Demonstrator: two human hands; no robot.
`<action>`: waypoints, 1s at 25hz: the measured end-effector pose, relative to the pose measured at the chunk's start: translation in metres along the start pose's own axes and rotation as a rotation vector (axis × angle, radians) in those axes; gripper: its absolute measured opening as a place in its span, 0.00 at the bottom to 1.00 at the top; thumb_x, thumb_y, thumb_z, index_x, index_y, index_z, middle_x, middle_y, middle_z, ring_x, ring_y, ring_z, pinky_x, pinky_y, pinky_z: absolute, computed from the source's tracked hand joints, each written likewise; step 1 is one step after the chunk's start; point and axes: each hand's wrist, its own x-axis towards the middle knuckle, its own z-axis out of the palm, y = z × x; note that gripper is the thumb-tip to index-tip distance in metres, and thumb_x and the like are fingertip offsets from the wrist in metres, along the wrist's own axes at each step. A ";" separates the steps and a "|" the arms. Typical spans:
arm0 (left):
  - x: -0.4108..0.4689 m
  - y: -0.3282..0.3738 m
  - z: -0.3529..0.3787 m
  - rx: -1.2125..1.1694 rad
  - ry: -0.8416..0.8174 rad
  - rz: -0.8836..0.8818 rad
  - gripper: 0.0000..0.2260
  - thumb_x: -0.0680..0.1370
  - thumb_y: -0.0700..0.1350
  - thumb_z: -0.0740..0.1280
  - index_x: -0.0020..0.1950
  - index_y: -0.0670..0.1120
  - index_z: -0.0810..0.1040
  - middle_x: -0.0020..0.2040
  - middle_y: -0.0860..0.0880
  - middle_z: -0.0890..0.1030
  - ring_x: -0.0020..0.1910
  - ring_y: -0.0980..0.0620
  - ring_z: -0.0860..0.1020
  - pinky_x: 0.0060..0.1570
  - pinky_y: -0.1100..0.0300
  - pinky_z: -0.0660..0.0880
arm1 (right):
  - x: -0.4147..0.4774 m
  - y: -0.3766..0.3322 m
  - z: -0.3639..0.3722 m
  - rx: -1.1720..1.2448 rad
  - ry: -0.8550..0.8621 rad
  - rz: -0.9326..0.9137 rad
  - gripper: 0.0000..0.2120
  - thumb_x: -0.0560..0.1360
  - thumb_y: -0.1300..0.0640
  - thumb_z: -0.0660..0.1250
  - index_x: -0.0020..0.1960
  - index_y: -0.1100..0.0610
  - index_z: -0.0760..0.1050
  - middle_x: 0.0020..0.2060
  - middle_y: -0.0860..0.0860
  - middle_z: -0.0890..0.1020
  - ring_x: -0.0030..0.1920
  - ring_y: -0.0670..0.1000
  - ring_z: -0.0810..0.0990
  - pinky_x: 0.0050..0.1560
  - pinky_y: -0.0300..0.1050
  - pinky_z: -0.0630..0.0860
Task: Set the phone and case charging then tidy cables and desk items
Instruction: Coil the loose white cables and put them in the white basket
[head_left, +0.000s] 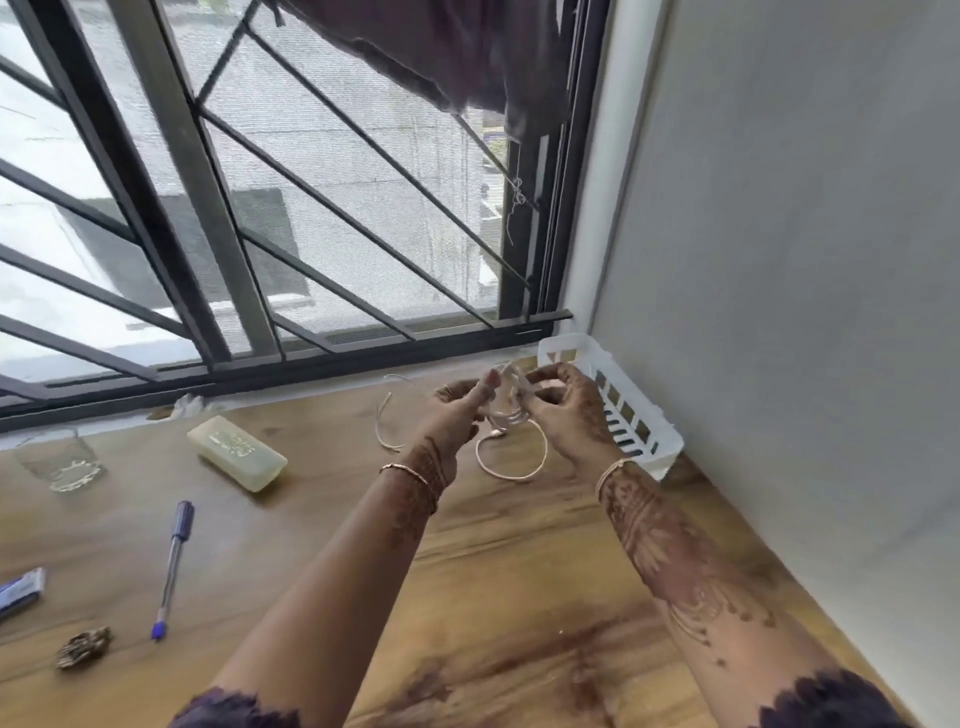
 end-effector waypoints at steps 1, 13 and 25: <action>0.002 0.000 0.009 0.015 -0.051 -0.024 0.06 0.75 0.52 0.70 0.43 0.50 0.80 0.37 0.55 0.79 0.34 0.59 0.72 0.35 0.66 0.68 | 0.007 0.007 -0.012 -0.023 0.029 0.013 0.09 0.67 0.53 0.76 0.41 0.50 0.76 0.38 0.50 0.85 0.40 0.50 0.85 0.46 0.54 0.82; 0.030 -0.027 0.046 0.001 -0.104 -0.240 0.07 0.77 0.39 0.64 0.44 0.48 0.79 0.40 0.53 0.79 0.35 0.57 0.74 0.35 0.66 0.70 | 0.094 0.043 -0.079 -0.713 0.152 0.033 0.06 0.73 0.54 0.69 0.46 0.56 0.78 0.48 0.56 0.84 0.52 0.59 0.80 0.50 0.46 0.75; 0.053 -0.049 0.037 -0.059 -0.069 -0.311 0.09 0.79 0.38 0.60 0.45 0.47 0.78 0.39 0.50 0.78 0.33 0.56 0.73 0.30 0.67 0.69 | 0.122 0.084 -0.062 -0.993 -0.108 0.107 0.11 0.73 0.63 0.64 0.55 0.58 0.77 0.55 0.61 0.80 0.57 0.61 0.78 0.58 0.49 0.74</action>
